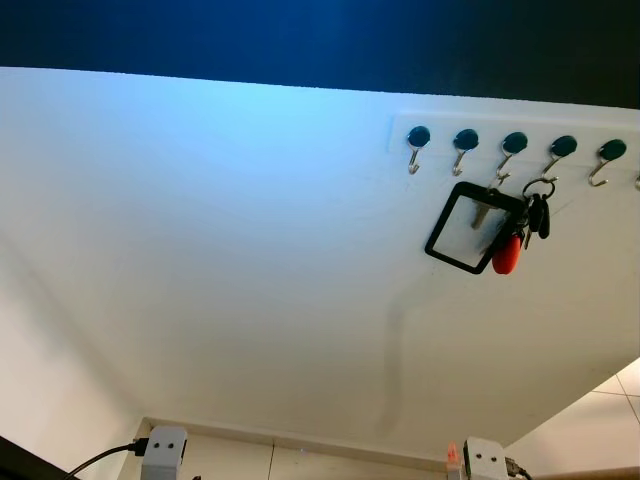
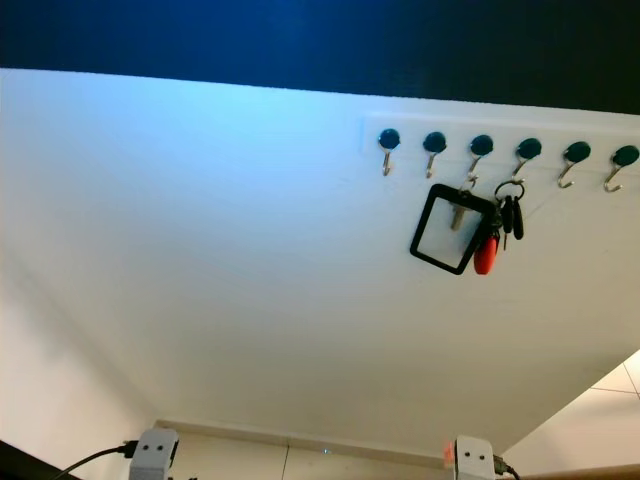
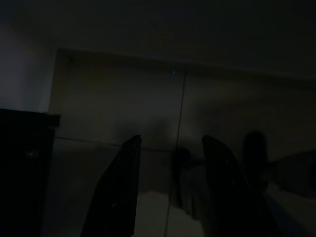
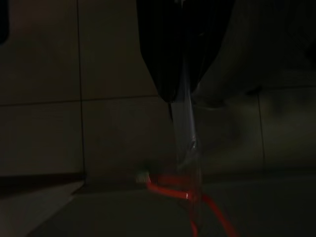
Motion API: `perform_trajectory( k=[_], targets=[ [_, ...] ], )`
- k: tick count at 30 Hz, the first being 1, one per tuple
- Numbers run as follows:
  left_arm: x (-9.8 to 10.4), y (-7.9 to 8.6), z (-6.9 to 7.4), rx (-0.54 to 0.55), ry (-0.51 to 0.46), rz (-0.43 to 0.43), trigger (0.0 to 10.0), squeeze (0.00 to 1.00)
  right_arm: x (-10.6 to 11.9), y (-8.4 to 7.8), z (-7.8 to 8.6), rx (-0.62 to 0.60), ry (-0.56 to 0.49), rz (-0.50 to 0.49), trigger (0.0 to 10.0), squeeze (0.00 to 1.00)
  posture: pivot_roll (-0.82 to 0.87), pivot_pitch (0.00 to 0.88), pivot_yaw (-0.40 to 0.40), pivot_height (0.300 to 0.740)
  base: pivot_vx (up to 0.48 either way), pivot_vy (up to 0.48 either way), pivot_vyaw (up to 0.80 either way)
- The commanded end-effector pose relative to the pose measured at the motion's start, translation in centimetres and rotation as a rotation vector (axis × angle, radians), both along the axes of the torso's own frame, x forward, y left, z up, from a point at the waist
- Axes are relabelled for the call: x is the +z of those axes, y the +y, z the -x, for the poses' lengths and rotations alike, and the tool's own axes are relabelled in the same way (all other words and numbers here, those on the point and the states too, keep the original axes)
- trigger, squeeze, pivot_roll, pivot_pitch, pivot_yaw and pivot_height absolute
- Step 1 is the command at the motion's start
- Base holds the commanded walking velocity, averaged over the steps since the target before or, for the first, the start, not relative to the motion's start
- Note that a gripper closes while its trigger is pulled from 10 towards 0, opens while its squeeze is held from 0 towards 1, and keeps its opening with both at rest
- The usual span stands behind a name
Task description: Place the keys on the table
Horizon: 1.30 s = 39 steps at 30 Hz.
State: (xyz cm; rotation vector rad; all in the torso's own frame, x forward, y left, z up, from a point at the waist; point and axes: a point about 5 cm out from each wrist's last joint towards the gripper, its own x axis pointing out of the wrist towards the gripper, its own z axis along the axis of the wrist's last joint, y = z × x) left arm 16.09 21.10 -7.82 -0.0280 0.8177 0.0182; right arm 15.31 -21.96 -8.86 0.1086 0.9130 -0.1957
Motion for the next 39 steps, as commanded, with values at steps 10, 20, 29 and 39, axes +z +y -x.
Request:
perform_trajectory(
  k=[10, 20, 29, 39],
  targets=[
    [-0.34, 0.03, 0.09, 0.088, 0.001, 0.046, 10.0, 0.00, -0.32, 0.58, 0.24, -0.002, 0.026, -0.025, 10.0, 0.00, 0.00, 0.090, 0.008, 0.740, 0.000, 0.000, 0.00],
    [-0.37, -0.34, -0.26, 0.084, 0.000, 0.063, 10.0, 0.00, -0.31, 0.57, 0.16, -0.007, 0.028, -0.026, 10.0, 0.00, 0.00, 0.096, 0.015, 0.740, -0.340, 0.000, 0.00],
    [-0.43, -0.64, -0.36, 0.064, 0.005, 0.072, 10.0, 0.00, -0.38, 0.50, 0.40, -0.015, 0.030, -0.032, 10.0, 0.00, 0.00, 0.101, 0.011, 0.740, -0.401, 0.000, 0.00],
    [-0.49, -0.85, -0.36, -0.005, 0.021, 0.052, 10.0, 0.00, -0.43, 0.71, 0.43, -0.020, 0.028, -0.040, 10.0, 0.00, 0.00, 0.091, 0.009, 0.740, -0.293, 0.000, 0.00]
  ],
)
